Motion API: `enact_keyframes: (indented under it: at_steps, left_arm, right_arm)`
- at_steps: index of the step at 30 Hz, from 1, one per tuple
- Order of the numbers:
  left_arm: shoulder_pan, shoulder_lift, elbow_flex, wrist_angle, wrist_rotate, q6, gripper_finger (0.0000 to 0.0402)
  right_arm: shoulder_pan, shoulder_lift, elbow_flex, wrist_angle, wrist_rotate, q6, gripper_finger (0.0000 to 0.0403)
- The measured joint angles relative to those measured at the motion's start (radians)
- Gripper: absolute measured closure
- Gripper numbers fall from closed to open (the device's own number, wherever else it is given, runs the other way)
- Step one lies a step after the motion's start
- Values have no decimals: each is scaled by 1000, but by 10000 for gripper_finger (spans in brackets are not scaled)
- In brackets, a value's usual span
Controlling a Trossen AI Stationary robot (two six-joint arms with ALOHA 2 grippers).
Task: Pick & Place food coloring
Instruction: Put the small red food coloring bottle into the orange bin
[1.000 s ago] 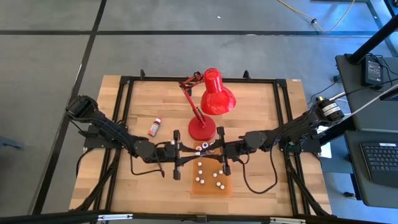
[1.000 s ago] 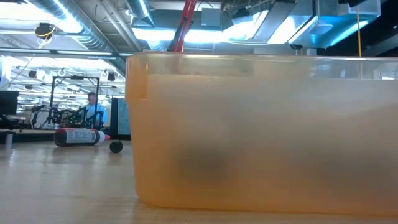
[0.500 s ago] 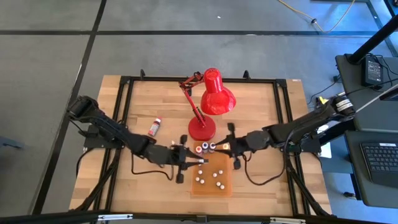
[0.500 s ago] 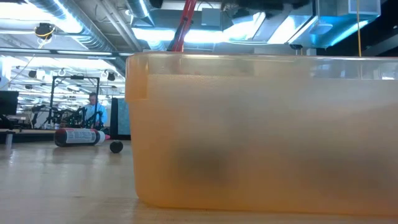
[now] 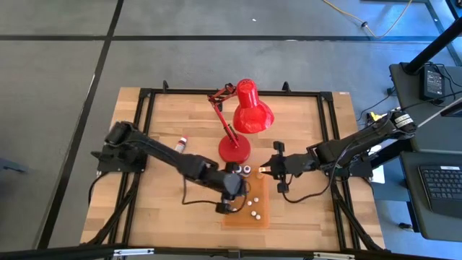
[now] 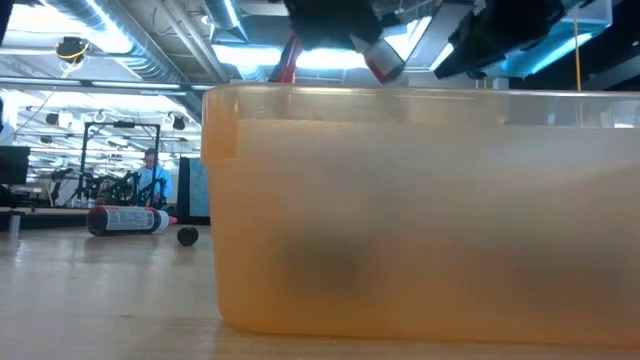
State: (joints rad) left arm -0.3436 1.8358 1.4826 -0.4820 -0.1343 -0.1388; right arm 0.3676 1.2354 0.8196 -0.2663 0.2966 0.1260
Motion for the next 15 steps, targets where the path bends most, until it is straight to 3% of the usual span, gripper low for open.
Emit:
enact_keyframes:
  at_steps: [4, 8, 15]
  left_arm:
    - [24, 79, 114, -110, 85, -5, 337]
    - [32, 153, 184, -177, 106, -5, 337]
    - [32, 231, 205, -201, 108, -8, 337]
  right_arm:
    - [0, 3, -4, -24, -1, 6, 304]
    - [0, 11, -9, -43, -2, 8, 304]
    - [0, 20, -9, -55, -2, 6, 304]
